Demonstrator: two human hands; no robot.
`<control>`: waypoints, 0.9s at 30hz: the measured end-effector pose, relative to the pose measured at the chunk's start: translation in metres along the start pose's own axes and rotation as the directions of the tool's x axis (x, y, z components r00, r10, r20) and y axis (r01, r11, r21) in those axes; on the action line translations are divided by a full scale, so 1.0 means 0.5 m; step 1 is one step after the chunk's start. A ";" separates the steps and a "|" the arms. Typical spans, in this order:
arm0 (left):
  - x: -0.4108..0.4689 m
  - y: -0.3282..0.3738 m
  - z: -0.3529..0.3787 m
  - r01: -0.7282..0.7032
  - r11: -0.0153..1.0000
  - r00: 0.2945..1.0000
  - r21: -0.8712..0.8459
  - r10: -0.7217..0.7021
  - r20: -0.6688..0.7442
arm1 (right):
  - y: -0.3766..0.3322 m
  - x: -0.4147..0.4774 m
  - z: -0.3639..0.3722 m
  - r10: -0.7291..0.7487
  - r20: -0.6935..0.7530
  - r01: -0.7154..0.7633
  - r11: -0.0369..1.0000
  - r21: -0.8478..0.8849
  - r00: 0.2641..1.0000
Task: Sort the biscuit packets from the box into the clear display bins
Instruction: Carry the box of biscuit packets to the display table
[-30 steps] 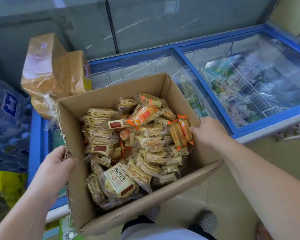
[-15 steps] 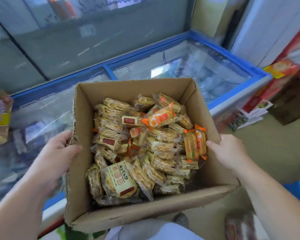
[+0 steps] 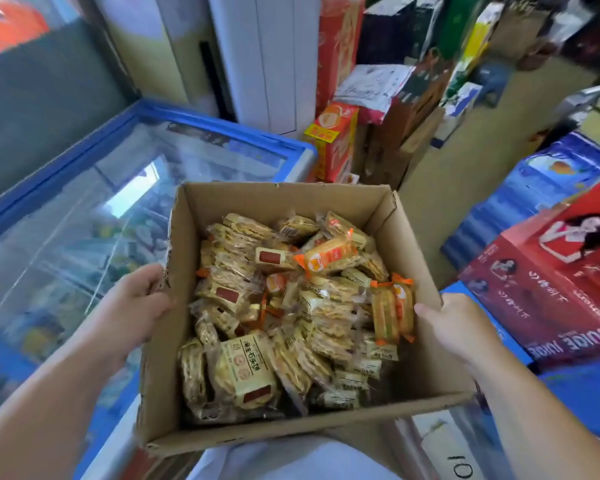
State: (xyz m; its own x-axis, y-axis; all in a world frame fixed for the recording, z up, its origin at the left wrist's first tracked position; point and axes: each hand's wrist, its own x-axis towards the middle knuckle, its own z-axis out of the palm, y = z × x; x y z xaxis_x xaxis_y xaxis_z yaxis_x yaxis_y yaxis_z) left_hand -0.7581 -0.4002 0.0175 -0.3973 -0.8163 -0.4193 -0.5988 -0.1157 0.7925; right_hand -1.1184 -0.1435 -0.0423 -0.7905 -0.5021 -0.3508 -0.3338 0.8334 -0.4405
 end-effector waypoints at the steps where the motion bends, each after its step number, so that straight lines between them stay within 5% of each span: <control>1: 0.051 0.026 0.023 -0.007 1.000 1.000 0.016 0.007 0.029 | 0.013 0.030 -0.012 0.034 -0.006 -0.034 0.999 0.003 0.999; 15: 0.750 0.543 0.291 -0.274 0.951 0.917 0.142 0.213 0.337 | -0.037 0.470 -0.252 0.332 -0.262 -0.309 0.942 0.127 0.906; 27: 1.103 0.877 0.614 -0.216 0.971 0.907 0.099 0.162 0.389 | 0.040 0.978 -0.456 0.391 -0.093 -0.370 0.911 0.184 0.916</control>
State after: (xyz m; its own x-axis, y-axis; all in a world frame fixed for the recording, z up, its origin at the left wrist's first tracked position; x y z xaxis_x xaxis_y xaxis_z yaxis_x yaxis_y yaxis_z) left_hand -1.4531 -0.7276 -0.0021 -0.7280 -0.5389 -0.4239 -0.5644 0.1199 0.8168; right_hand -1.6286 -0.3197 -0.0344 -0.9021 -0.1124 -0.4166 0.0831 0.9022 -0.4232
